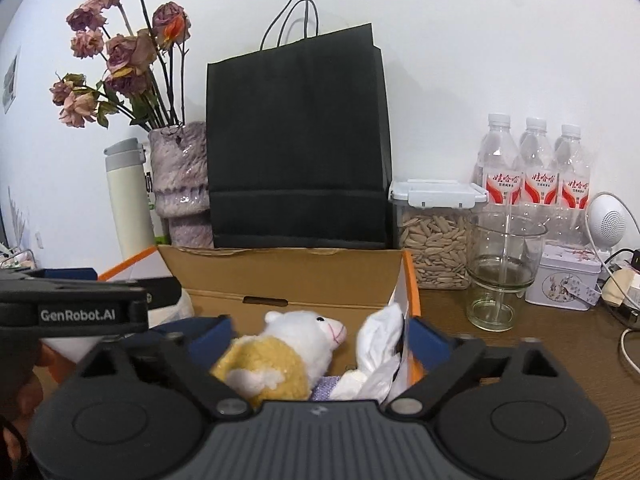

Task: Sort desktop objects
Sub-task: 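Withdraw both grippers from the cardboard box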

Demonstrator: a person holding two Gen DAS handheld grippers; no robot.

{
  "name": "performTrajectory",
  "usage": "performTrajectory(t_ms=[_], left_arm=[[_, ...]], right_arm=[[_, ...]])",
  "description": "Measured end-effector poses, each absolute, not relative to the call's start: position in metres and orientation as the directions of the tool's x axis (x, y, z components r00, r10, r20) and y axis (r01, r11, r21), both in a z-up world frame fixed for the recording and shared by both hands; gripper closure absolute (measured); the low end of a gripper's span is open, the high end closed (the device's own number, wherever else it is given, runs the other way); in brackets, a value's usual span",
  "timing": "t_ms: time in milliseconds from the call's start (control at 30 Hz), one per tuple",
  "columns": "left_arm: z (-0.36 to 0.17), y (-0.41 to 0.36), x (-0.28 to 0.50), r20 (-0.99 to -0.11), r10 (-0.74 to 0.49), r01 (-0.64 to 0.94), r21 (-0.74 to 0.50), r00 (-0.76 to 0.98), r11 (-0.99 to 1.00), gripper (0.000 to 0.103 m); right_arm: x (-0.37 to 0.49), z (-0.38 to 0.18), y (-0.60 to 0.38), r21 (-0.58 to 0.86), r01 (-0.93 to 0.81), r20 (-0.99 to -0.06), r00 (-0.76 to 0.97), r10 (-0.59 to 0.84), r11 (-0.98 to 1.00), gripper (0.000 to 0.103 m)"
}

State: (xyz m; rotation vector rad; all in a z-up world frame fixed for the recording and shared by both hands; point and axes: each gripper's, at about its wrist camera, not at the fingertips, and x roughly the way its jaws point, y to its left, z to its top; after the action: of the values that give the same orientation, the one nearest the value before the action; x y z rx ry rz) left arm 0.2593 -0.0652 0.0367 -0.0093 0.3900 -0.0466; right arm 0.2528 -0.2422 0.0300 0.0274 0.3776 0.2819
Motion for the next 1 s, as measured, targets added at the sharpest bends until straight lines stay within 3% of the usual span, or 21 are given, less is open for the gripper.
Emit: performTrajectory(t_ms=[1000], left_arm=[[0.044, -0.051, 0.207, -0.362, 0.010, -0.016, -0.013, 0.932, 1.000, 0.000]], right_arm=[[0.210, 0.034, -0.246, 0.029, -0.269, -0.348, 0.900, 0.262, 0.963, 0.000]])
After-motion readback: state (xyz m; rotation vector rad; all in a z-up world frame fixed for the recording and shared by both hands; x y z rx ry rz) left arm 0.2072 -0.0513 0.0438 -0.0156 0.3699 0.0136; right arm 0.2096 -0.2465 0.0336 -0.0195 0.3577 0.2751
